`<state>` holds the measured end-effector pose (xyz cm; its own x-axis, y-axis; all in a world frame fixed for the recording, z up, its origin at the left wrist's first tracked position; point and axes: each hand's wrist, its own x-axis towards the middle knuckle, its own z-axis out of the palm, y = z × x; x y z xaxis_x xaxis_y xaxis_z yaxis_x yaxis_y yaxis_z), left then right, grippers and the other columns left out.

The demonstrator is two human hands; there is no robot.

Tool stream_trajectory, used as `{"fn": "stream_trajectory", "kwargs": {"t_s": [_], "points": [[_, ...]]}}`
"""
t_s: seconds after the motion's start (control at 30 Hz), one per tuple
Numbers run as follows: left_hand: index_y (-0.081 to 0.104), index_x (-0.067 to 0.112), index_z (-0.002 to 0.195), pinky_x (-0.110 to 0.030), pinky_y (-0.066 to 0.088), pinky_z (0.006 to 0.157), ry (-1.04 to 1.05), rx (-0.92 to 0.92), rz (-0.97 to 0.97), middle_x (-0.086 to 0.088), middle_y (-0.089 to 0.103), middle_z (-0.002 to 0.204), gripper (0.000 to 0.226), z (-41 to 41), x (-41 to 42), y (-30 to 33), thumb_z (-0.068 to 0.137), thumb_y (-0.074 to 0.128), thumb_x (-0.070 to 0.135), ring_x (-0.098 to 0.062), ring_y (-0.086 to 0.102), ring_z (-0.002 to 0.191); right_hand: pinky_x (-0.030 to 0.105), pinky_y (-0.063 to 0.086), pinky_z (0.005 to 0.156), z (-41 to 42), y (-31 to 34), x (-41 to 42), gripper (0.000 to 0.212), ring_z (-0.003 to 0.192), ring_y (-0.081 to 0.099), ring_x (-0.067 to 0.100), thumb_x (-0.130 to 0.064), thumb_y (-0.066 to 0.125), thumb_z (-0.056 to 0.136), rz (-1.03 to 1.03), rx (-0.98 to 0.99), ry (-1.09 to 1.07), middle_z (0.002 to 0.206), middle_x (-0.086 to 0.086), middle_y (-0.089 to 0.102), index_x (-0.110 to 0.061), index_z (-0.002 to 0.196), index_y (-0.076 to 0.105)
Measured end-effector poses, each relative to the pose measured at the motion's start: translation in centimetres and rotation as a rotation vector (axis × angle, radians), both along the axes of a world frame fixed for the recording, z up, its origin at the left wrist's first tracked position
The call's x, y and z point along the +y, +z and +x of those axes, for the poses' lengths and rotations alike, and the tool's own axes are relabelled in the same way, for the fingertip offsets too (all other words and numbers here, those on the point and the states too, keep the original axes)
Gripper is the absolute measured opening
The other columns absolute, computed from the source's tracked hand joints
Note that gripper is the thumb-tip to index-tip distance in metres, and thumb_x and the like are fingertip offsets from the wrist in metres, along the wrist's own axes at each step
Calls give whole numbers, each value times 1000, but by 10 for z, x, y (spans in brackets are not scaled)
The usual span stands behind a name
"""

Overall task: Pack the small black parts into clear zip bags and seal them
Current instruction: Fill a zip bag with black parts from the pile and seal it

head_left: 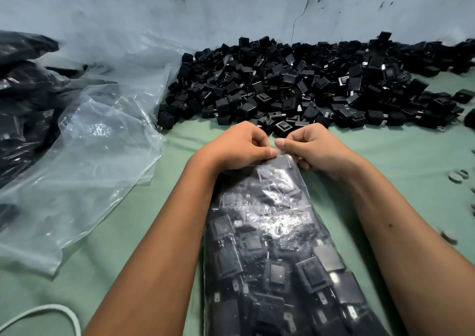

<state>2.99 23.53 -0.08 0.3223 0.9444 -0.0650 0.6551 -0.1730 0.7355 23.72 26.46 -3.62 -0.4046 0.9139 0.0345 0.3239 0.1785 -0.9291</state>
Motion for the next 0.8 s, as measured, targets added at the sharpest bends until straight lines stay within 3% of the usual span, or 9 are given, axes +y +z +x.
{"fn": "stream_trajectory", "kwargs": {"t_s": [0.07,0.13,0.27,0.33,0.43,0.53,0.63,0.7,0.8], "points": [[74,9,78,-22,40,53,26,-15,-22,-4,65,65,25,0,1,-1,93,76,29,-10,50,51,16,29,35,2,3,-1,47,35,40,6,-38,68,98,-58,-28,4,46,-3,53,-16,57,64],[74,6,77,-22,39,51,52,-55,-65,-8,63,64,24,-1,2,-1,92,77,25,-13,49,52,14,26,32,5,7,-1,50,32,39,4,-38,65,100,-144,-18,19,46,-4,53,-20,54,67],[75,7,71,-16,37,45,94,-79,-113,1,59,54,21,-9,6,-1,87,81,19,-6,47,46,15,26,30,11,9,0,35,34,40,5,-21,69,98,-182,18,66,53,4,56,-13,64,71],[75,12,66,-15,36,42,95,-85,-132,4,58,51,21,-16,7,0,84,84,20,-3,46,44,15,26,31,10,9,1,26,37,42,6,-18,70,97,-169,22,71,58,7,57,-5,74,71],[75,16,64,-14,36,42,98,-84,-160,5,60,53,21,-21,8,-2,81,86,22,-2,48,44,14,27,31,6,8,2,28,37,44,5,-18,69,98,-171,-4,94,59,6,60,-8,72,71],[76,7,73,-19,41,52,105,-124,-166,-7,67,61,15,-17,8,-4,82,85,15,-10,54,53,14,27,32,4,6,4,28,40,46,7,-18,69,97,-154,-14,105,60,7,62,-8,71,70],[75,2,86,-37,50,73,126,-164,-134,-23,75,85,14,-11,7,-5,80,86,10,-21,62,72,15,27,32,1,2,5,25,41,46,8,-16,70,97,-140,29,98,61,8,60,-8,73,71],[73,5,92,-40,56,78,146,-188,-100,-18,77,88,19,-5,8,-7,80,87,10,-19,67,75,15,28,33,-1,-1,5,24,41,46,9,-16,70,96,-113,64,97,60,7,60,-11,73,72],[71,6,94,-34,56,73,143,-220,-61,-12,77,78,20,1,8,-9,80,86,5,-14,67,67,16,29,34,-3,-4,5,21,42,46,8,-17,71,96,-74,81,114,60,6,60,-13,75,74]]}}
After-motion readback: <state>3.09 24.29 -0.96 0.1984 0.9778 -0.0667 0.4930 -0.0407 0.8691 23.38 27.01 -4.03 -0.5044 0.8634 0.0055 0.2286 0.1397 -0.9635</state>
